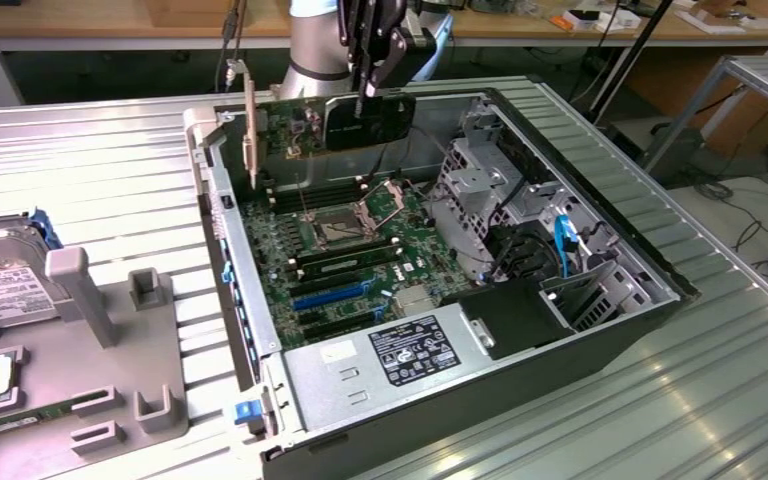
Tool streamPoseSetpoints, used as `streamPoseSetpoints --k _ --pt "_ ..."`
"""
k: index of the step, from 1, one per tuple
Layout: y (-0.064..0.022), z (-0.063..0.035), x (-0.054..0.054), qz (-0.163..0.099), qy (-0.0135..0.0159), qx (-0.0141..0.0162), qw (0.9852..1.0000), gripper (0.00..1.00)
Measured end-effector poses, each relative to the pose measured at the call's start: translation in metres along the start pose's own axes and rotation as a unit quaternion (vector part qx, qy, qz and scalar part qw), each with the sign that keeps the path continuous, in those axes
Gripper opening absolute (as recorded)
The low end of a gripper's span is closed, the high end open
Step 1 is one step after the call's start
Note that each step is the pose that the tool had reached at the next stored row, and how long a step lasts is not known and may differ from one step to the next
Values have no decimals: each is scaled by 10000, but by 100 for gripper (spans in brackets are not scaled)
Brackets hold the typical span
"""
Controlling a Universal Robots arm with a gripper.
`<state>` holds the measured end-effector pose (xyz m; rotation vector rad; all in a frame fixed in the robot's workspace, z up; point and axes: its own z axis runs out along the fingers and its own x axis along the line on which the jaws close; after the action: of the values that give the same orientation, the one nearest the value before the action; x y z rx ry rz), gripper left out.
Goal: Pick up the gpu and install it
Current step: 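Insert the gpu into the slot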
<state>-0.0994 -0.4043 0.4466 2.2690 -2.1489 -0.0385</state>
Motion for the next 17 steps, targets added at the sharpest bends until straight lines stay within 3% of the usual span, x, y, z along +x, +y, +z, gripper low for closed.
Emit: streamPoseSetpoints --k 5,17 --pt "0 2 0 0 0 1 10000 27" --pt "-5 146 -1 0 0 1 10000 27"
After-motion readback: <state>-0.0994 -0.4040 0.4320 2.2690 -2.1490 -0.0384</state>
